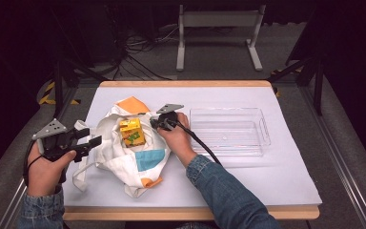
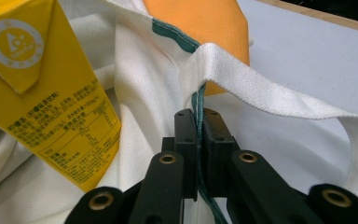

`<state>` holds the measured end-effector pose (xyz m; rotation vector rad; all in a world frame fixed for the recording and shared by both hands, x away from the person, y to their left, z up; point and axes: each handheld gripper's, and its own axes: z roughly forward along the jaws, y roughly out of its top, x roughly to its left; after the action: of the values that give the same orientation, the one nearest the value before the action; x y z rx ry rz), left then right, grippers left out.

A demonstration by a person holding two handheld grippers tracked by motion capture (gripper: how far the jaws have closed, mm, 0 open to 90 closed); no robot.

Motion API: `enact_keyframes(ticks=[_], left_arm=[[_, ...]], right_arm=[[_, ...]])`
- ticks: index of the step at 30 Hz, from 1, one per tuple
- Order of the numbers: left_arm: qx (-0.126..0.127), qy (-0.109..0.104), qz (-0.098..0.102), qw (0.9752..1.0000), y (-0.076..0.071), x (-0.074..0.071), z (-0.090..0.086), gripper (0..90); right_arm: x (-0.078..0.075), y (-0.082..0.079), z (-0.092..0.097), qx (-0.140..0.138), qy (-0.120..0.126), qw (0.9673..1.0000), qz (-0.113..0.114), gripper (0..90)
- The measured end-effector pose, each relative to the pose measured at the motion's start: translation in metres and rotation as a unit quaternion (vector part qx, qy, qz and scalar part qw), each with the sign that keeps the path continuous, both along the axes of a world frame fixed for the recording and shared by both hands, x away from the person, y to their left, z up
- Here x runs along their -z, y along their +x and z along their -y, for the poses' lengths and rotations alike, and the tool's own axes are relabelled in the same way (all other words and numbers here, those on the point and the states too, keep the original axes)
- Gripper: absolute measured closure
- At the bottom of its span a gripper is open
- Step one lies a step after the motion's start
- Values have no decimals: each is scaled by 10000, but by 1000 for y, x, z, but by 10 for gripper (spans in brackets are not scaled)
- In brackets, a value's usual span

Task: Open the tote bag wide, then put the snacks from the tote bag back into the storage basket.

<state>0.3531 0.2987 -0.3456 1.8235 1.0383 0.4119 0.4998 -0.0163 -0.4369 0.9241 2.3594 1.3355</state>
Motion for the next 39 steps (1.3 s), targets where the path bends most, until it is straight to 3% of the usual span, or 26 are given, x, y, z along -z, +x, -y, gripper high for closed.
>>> enact_keyframes(ticks=[7,10,14,20,26,30,35,39], left_arm=[[-2,-25,-17,10000,-1,-1,-1,378],[3,-23,9,10000,-1,-1,-1,368],[-13,-29,19,10000,-2,-1,-1,366],[-22,-43,12,10000,-3,-2,-4,352],[-27,-96,22,9999,-6,-3,-7,349],[-30,-78,26,10000,-7,-3,-7,346],[-16,-86,35,10000,-7,-3,-6,346],[-9,-81,38,10000,-7,-4,-6,345]], right_arm=[[-11,-3,3,63,95,9999,52,731],[-24,-6,4,86,137,9995,266,631],[-32,-7,6,76,121,9991,410,599],[-49,-7,15,-78,250,9984,497,553],[-65,-8,22,-428,442,9966,546,522],[-77,-10,31,-732,724,9932,535,506],[-87,-14,35,-1125,835,9881,640,487],[-89,-15,30,-1569,946,9812,612,461]])
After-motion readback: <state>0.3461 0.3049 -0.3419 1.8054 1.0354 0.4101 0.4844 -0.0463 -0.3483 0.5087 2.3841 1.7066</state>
